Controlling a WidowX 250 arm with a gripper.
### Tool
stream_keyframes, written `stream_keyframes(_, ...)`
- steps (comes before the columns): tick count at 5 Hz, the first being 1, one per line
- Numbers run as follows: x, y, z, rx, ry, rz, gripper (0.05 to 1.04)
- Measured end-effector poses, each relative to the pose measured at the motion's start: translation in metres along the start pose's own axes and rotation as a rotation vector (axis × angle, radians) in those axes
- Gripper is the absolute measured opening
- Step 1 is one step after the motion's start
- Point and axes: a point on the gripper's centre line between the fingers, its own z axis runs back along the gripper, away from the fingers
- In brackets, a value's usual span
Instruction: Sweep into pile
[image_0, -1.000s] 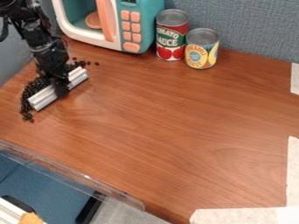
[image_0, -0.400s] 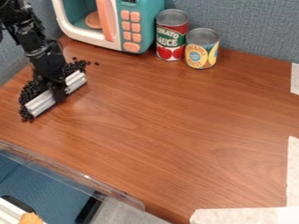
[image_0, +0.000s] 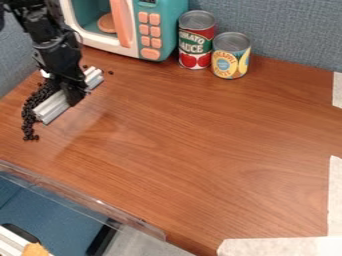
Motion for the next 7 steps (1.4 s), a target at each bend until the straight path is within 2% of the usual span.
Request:
stream_keyframes(1,0.009,-0.040,-0.007,-0.033,0.096,0.067,0.378)
stream_keyframes(2,0.003,-0.071,-0.027,-0.051,0.201,0.146,0.378)
stream_keyframes(3,0.006,-0.084,-0.037,-0.071,0.190,0.114,0.378)
stream_keyframes(4,0.008,-0.086,-0.039,-0.066,0.190,0.091,0.449)
stream_keyframes(5,0.010,-0.096,-0.025,-0.060,0.190,0.082,0.766)
stream_keyframes(6,0.016,-0.095,0.009,-0.057,0.140,0.108,0.999)
stream_keyframes(7,0.015,-0.095,0.012,-0.057,0.138,0.096,1.007)
